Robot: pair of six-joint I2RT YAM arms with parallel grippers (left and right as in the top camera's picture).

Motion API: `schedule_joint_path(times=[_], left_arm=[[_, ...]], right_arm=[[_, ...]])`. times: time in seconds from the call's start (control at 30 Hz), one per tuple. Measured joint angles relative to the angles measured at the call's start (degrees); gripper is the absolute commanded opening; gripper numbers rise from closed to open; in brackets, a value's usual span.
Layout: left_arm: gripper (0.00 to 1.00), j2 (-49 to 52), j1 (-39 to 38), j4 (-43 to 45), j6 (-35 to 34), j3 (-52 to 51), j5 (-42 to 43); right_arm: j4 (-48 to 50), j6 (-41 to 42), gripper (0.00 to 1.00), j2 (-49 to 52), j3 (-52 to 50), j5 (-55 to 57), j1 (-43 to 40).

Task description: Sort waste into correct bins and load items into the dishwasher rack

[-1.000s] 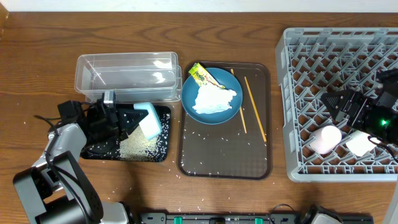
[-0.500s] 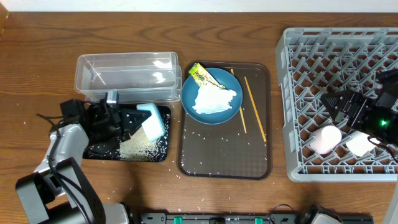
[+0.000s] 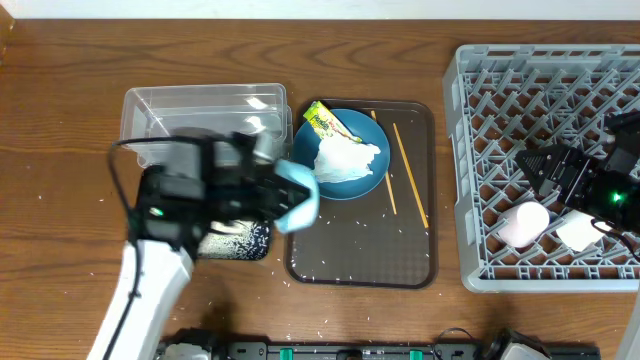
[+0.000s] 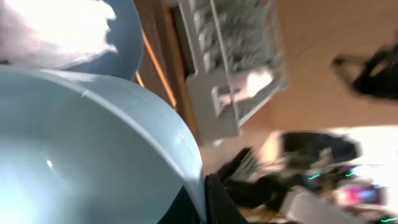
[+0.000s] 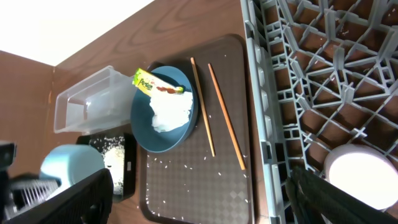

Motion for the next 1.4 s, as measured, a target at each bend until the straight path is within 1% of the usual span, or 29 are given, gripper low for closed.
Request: schedule_joint_path(times=[0.1,0.27,0.33,0.43,0.63,0.67,0.73,0.8,0.83,0.9,1.0,1.07,1.13,1.23,1.4], left_arm=[[0.06,0.52,-12.02,0.31,-3.23,0.04,-11.37],[0.06,6.21,-26.99,3.28,-6.67,0.02,-25.03],[0.06,9.16,-31.06,4.35,-7.56,0.02,-28.46],[0.06,13.11,-34.71,4.37,-7.93,0.15,-32.46],[0.07,18.84,-36.98,6.97,-8.13,1.77,-36.39],[0.09,19.85,-37.44,7.61,-8.15,2.01,-36.89],[0.17,22.38,-38.58,8.85,-8.04,2.36,-37.51],[0.36,24.74,-39.58,9.55,-8.35,2.43,-37.86],[0.42,25.88,-40.15,9.51,-8.28,2.43,-38.07],[0.48,27.08,-40.89,8.52,-8.63,2.56,-38.32],[0.52,27.28,-40.92,2.89,-8.96,5.84,-38.58],[0.53,27.23,-40.5,-1.42,-8.66,10.67,-38.66],[0.55,26.88,-39.76,-3.58,-7.37,15.82,-38.8],[0.56,25.64,-37.48,-4.2,-5.16,21.16,-40.92],[0.59,25.62,-30.18,-1.62,-0.85,22.38,-46.99]], right_arm=[[-0.02,0.0,0.88,0.0,0.0,0.0,0.0],[-0.02,0.0,0.88,0.0,0.0,0.0,0.02],[-0.04,0.0,0.88,0.0,0.0,0.0,0.02],[-0.13,0.0,0.88,0.0,0.0,0.0,0.02],[-0.15,0.0,0.88,0.0,0.0,0.0,0.02],[-0.15,0.0,0.88,0.0,0.0,0.0,0.02],[-0.17,0.0,0.88,0.0,0.0,0.0,0.02],[-0.17,0.0,0.88,0.0,0.0,0.0,0.02],[-0.17,0.0,0.88,0.0,0.0,0.0,0.02],[-0.17,0.0,0.88,0.0,0.0,0.0,0.04],[-0.17,0.0,0.88,0.0,0.0,0.0,0.11],[-0.17,0.0,0.88,0.0,0.0,0.0,0.11],[-0.17,0.0,0.88,0.0,0.0,0.0,0.11],[-0.17,0.0,0.88,0.0,-0.02,0.02,0.11],[-0.17,0.0,0.89,0.0,-0.02,0.02,0.11]])
